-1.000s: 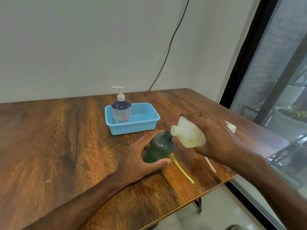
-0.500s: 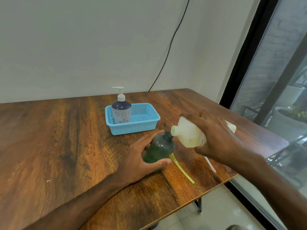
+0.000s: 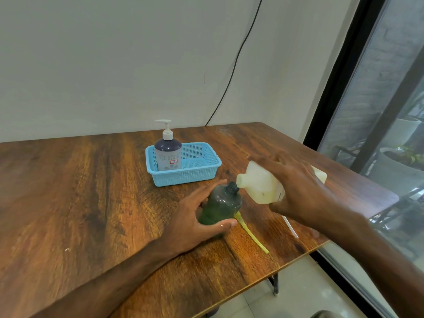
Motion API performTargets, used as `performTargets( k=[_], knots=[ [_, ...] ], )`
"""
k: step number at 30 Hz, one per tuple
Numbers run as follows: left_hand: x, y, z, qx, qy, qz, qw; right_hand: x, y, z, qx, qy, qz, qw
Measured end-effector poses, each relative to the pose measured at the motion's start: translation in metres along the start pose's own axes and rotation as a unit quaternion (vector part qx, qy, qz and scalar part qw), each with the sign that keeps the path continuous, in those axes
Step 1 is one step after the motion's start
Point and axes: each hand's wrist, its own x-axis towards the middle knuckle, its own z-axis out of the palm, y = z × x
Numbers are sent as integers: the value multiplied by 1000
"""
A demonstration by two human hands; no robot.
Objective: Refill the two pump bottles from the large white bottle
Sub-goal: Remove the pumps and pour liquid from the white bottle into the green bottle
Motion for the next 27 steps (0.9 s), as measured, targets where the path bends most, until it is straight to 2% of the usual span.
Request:
performTargets(
  k=[27],
  knots=[
    [0, -1, 1, -7, 1, 0, 1000, 0, 0, 0, -11, 9, -2, 1000]
  ],
)
